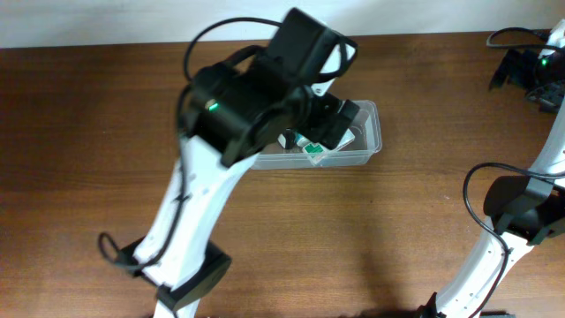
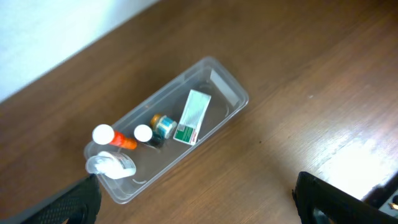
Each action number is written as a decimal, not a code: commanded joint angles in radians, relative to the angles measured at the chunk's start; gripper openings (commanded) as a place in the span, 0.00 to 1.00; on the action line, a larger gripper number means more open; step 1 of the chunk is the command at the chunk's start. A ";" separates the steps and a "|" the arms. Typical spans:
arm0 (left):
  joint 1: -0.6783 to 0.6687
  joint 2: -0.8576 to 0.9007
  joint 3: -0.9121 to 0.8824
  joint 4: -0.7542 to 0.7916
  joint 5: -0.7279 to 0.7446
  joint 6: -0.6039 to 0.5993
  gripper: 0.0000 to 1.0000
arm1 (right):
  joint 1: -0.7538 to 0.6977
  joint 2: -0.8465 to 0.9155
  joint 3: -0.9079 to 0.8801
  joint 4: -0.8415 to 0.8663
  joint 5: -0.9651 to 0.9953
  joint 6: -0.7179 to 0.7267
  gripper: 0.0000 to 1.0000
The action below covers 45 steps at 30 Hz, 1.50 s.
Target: Pack container
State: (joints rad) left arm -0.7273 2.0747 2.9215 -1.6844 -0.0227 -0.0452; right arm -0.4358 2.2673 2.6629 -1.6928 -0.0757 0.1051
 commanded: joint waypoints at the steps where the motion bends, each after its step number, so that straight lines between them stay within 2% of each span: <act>1: 0.003 -0.136 -0.064 -0.003 0.008 0.008 0.99 | 0.003 -0.034 -0.003 -0.006 0.008 0.008 0.98; 7: 0.003 -0.376 -0.430 -0.003 -0.002 -0.069 0.99 | 0.003 -0.034 -0.003 -0.006 0.008 0.008 0.98; 11: 0.000 -0.516 -0.681 0.002 -0.105 -0.181 0.99 | 0.003 -0.034 -0.003 -0.006 0.008 0.008 0.99; 14: 0.000 -0.609 -0.848 0.031 -0.118 -0.229 0.99 | 0.003 -0.034 -0.003 -0.006 0.008 0.008 0.98; 18: 0.000 -0.748 -1.068 0.100 -0.140 -0.262 0.99 | 0.003 -0.034 -0.003 -0.006 0.008 0.008 0.98; 23: 0.001 -0.939 -1.345 0.263 -0.143 -0.307 0.99 | 0.003 -0.034 -0.003 -0.006 0.008 0.008 0.98; 28: 0.002 -0.977 -1.416 0.255 -0.116 -0.306 0.99 | 0.003 -0.034 -0.003 -0.006 0.008 0.008 0.98; 35: 0.002 -0.975 -1.417 0.255 -0.113 -0.306 0.99 | 0.003 -0.034 -0.003 -0.006 0.008 0.008 0.98; 40: 0.002 -0.956 -1.441 0.259 -0.159 -0.306 0.99 | 0.003 -0.034 -0.003 -0.006 0.008 0.008 0.98; 45: 0.002 -0.929 -1.541 0.293 -0.212 -0.294 1.00 | 0.003 -0.034 -0.003 -0.006 0.008 0.008 0.98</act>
State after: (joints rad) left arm -0.7273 1.1229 1.4406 -1.4113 -0.1795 -0.3374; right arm -0.4358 2.2673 2.6629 -1.6928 -0.0757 0.1055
